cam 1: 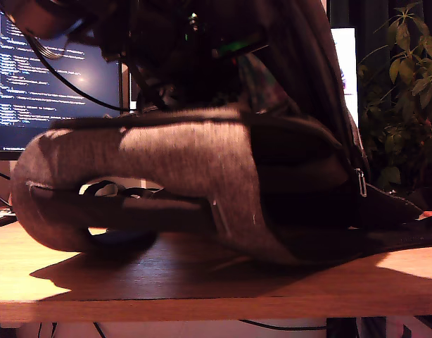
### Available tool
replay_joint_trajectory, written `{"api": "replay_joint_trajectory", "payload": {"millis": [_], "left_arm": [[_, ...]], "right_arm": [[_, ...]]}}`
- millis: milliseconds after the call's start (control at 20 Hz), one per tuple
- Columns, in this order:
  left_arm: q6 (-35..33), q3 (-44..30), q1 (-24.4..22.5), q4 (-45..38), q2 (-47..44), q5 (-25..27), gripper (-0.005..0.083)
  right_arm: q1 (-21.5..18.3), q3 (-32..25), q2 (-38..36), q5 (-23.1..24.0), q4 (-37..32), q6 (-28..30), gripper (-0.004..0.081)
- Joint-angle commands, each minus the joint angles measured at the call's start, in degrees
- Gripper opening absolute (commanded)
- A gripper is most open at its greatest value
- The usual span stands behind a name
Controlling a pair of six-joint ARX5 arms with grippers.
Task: Pack the pair of socks inside the grey Google backpack
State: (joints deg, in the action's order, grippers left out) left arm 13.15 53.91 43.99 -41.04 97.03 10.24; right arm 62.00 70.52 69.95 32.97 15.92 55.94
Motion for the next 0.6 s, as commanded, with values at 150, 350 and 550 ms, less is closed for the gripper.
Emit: {"api": "replay_joint_trajectory", "payload": {"millis": [150, 350, 550], "left_arm": [[0.5, 2.1, -0.3, 0.8, 2.7, -2.2, 0.0294], [0.2, 2.6, -0.5, 2.6, 2.7, -2.3, 0.0705], [-0.3, 2.6, -0.5, 6.4, 1.5, -4.7, 0.0705]], "right_arm": [[2.5, 2.4, -1.7, -2.0, -2.3, 0.0, -0.0012], [2.5, 2.4, -1.7, -2.0, -2.3, 0.0, -0.0012], [2.5, 2.4, -1.7, -2.0, -2.3, 0.0, -0.0012]]}}
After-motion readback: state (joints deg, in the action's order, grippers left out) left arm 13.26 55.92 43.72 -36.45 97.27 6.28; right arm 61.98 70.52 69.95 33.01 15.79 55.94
